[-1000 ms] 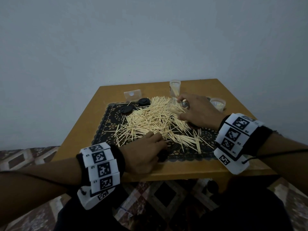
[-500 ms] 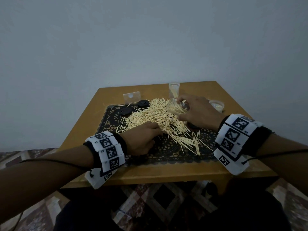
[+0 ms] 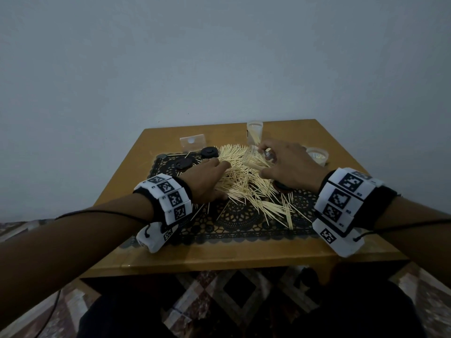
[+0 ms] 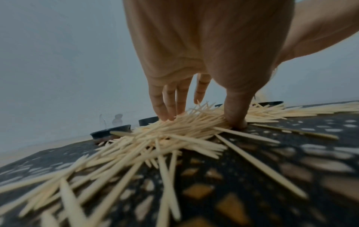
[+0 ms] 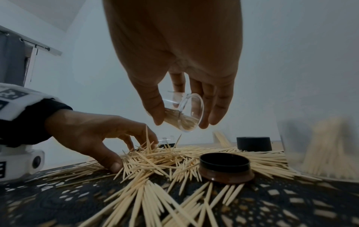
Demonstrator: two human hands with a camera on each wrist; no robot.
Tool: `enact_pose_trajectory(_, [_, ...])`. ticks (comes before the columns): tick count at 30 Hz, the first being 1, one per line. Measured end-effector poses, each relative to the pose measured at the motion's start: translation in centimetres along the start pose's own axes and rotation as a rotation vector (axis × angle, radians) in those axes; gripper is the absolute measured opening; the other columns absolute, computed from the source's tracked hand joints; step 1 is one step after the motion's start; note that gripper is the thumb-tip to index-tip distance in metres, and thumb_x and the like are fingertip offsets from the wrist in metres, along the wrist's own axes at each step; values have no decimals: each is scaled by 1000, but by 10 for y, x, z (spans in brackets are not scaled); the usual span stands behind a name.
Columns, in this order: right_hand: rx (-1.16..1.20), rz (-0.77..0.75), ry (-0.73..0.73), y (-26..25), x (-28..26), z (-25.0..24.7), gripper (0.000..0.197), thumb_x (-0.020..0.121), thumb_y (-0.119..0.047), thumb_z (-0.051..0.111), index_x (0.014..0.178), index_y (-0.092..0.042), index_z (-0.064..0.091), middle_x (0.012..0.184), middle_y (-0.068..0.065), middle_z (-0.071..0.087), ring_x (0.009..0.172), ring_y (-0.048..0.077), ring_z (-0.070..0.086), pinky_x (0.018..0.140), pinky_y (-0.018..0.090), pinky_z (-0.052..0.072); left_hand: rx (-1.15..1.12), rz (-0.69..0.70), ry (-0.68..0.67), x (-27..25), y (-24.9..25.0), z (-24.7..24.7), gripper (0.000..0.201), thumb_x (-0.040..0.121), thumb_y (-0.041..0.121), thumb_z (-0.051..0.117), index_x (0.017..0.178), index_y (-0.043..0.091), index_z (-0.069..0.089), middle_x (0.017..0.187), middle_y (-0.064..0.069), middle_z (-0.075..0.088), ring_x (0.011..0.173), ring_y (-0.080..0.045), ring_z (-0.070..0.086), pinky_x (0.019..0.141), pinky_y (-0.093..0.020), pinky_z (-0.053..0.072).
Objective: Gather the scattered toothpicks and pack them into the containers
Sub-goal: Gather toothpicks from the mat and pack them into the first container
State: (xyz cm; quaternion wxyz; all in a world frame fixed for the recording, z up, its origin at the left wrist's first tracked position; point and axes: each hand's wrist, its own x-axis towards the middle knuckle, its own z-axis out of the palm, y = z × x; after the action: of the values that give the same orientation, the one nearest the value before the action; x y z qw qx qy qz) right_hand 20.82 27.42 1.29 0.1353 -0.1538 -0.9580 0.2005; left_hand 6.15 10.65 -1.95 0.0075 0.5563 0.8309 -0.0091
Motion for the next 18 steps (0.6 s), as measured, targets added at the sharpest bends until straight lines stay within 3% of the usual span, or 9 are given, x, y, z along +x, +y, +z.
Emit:
enact_pose_trajectory(4, [-3, 1, -19, 2, 0, 1, 46, 77, -26, 79, 115, -20, 55, 112, 2, 65, 95, 18, 58, 73, 25, 32, 33, 57, -47, 5, -7, -6, 62, 87, 43, 65, 138, 17, 41, 132, -5, 49, 121, -23, 44, 99, -37, 42])
enact_pose_trajectory(8, [3, -15, -56, 3, -2, 4, 50, 77, -25, 80, 120, -20, 55, 114, 4, 65, 91, 12, 54, 63, 21, 35, 30, 142, -21, 7, -11, -6, 57, 86, 39, 66, 136, 19, 48, 129, -3, 52, 118, -21, 45, 96, -34, 40])
enact_pose_trajectory(10, [0, -14, -62, 3, -3, 6, 51, 77, -25, 79, 122, -19, 55, 115, 5, 65, 91, 10, 53, 68, 21, 37, 53, 163, 0, 7, -11, -5, 53, 87, 36, 66, 134, 19, 49, 124, -3, 52, 115, -21, 46, 93, -33, 41])
enact_pose_trajectory(18, [0, -10, -85, 4, -6, 10, 49, 79, -23, 78, 122, -19, 56, 115, 5, 65, 88, 13, 54, 57, 14, 32, 301, 245, 18, 6, -5, -9, 55, 89, 41, 57, 139, 22, 42, 120, -4, 54, 111, -22, 44, 91, -35, 41])
